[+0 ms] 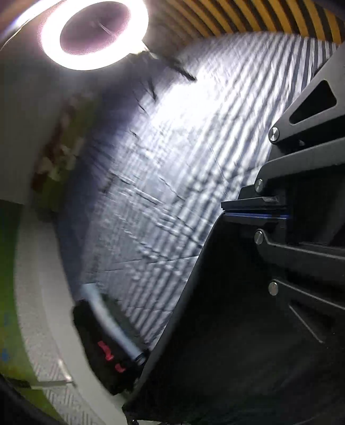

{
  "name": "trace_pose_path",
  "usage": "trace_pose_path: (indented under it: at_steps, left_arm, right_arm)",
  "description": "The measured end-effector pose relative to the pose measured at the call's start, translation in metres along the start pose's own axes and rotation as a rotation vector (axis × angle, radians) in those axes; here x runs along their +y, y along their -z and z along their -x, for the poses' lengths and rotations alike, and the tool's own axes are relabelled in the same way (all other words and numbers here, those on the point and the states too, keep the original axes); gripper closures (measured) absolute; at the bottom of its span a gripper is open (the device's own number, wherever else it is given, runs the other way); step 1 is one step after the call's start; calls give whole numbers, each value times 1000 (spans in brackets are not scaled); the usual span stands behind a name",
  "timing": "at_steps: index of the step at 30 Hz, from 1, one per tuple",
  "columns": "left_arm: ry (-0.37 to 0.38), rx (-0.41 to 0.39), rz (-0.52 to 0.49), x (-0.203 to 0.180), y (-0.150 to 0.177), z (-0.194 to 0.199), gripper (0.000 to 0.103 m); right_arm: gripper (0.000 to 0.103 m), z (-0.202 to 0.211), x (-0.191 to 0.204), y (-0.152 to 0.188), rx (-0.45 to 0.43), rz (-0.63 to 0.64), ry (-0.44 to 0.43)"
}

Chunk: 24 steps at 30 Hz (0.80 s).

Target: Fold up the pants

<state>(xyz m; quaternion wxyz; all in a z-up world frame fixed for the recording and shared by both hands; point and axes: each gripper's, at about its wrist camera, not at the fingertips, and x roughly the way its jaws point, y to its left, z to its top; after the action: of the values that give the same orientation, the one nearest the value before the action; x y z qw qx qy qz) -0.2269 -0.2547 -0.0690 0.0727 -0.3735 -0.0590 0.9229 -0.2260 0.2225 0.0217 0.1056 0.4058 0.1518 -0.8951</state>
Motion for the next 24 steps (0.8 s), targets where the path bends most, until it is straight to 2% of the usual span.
trace_pose_path:
  at_steps: [5,8,11,14,18,20,24]
  left_arm:
    - [11,-31,-24,-3,10,70,52]
    - [21,-33,-37,-4,33,104,52]
    - [15,-16,-50,-3,64,122,52]
    - [15,13,-62,0,102,134,52]
    - [0,102,-61,9,162,130,50]
    - [-22,170,-72,13,185,121,49]
    - [-62,211,-95,20,210,123,46]
  right_arm:
    - [102,92,16,12,-96,11,2]
    - [102,140,34,41,-122,15,-21]
    - [102,166,62,81,-108,43,-36]
    - [102,171,93,130,-62,74,-37]
    - [102,153,132,195,38,98,-50]
    - [102,143,149,218,82,122,-56]
    - [102,141,179,249,115,197,-35]
